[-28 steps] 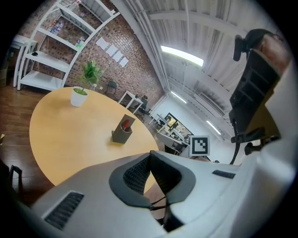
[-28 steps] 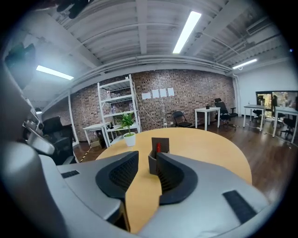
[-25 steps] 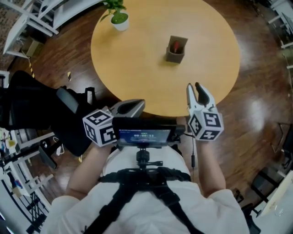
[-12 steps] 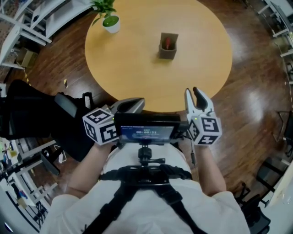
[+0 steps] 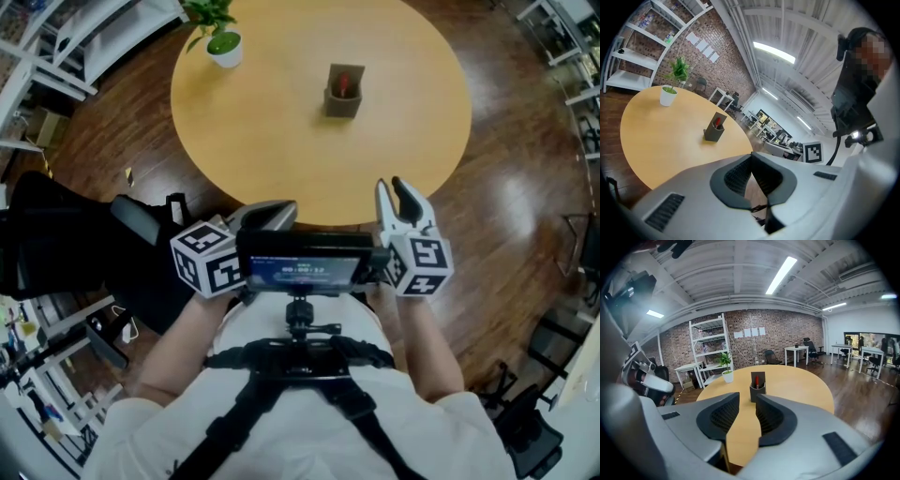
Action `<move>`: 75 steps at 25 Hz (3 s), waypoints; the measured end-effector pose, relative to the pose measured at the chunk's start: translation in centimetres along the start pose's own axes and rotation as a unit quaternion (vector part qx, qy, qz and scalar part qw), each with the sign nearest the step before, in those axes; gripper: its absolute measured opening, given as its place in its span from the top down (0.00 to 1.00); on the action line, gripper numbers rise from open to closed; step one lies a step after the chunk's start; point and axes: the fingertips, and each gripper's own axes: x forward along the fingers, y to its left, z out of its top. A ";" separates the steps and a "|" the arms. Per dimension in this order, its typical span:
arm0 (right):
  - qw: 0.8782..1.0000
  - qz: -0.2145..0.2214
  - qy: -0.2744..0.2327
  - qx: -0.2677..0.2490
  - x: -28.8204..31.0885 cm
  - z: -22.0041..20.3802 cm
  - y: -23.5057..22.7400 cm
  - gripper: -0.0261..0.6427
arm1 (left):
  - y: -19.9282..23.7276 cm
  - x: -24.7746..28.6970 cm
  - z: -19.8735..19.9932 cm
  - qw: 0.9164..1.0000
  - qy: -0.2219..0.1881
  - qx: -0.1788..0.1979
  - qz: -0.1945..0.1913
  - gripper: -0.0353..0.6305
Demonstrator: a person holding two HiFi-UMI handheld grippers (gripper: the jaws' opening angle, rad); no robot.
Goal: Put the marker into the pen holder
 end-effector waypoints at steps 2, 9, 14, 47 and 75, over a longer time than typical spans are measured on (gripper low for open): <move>1.000 -0.010 0.001 0.006 -0.9 -0.3 0.5 0.80 | -0.3 -0.3 -0.3 1.000 0.007 0.003 -0.013 0.95; 0.998 -0.055 0.014 0.037 -4.1 -3.2 2.3 0.80 | -1.0 -0.6 -2.8 0.996 0.053 0.011 -0.066 0.95; 0.994 -0.089 0.015 0.060 -8.6 -5.0 5.7 0.80 | -3.1 -3.3 -5.1 0.990 0.083 0.023 -0.110 0.95; 0.997 0.020 -0.008 0.081 -24.2 -16.4 7.0 0.80 | -16.7 -7.8 -21.0 0.998 0.028 0.033 -0.047 0.95; 0.996 0.022 -0.039 0.072 -26.5 -13.8 14.5 0.95 | -16.1 -14.1 -19.7 0.994 0.043 0.070 -0.077 0.95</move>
